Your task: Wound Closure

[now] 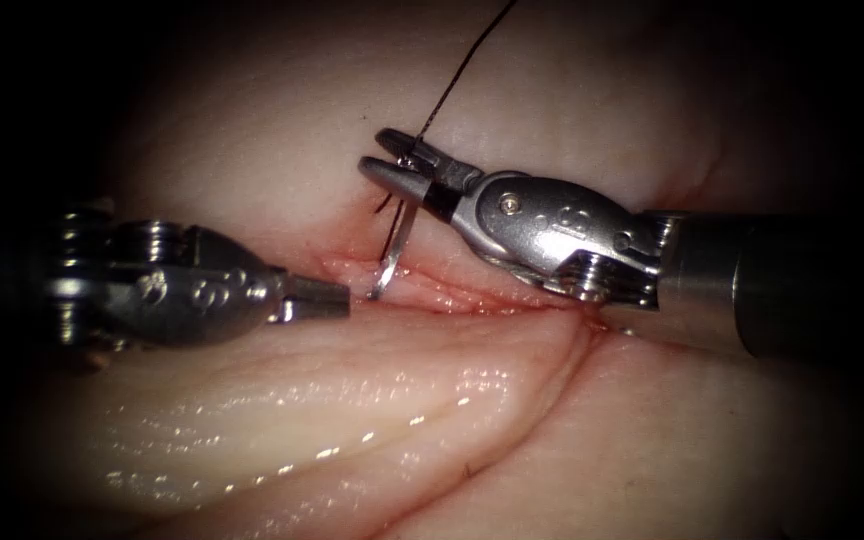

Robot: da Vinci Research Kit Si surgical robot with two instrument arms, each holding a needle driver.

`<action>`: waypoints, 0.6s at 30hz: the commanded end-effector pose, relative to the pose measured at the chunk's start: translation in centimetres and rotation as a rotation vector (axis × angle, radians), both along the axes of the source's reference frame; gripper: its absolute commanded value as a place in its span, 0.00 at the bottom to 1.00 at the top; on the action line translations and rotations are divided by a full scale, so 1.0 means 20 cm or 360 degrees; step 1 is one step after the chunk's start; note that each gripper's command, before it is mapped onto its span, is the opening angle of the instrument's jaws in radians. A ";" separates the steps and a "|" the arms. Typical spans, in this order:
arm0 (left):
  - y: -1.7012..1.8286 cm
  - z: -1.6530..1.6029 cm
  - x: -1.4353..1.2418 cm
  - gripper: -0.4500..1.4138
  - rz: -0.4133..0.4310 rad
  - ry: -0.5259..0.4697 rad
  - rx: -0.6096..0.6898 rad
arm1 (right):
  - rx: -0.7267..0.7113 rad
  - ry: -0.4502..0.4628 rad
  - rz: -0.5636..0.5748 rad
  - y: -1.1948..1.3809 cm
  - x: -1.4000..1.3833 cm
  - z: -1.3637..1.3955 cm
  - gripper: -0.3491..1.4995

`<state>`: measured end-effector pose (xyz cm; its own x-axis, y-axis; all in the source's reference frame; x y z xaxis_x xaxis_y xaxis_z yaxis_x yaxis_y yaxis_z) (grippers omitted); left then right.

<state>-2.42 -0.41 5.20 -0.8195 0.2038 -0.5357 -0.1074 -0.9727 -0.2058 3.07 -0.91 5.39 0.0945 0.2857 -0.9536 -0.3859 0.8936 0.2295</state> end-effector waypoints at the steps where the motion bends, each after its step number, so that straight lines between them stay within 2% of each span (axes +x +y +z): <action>1: -0.001 0.004 -0.003 0.03 0.0002 -0.0006 -0.0001 | 0.0026 0.0012 0.0009 0.001 0.004 0.001 0.00; 7: -0.013 0.014 -0.004 0.01 0.0009 -0.0041 0.0012 | 0.0149 0.0069 0.0012 0.002 0.004 -0.001 0.00; 18: -0.017 0.013 -0.001 0.00 0.0021 -0.0040 0.0017 | 0.0230 0.0038 -0.0032 0.002 0.004 -0.002 0.00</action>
<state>-2.39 -0.77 5.42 -0.8093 0.1995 -0.5525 -0.0895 -0.9715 -0.2196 3.08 -0.90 5.32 0.0829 0.4219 -0.9029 -0.3607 0.8573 0.3674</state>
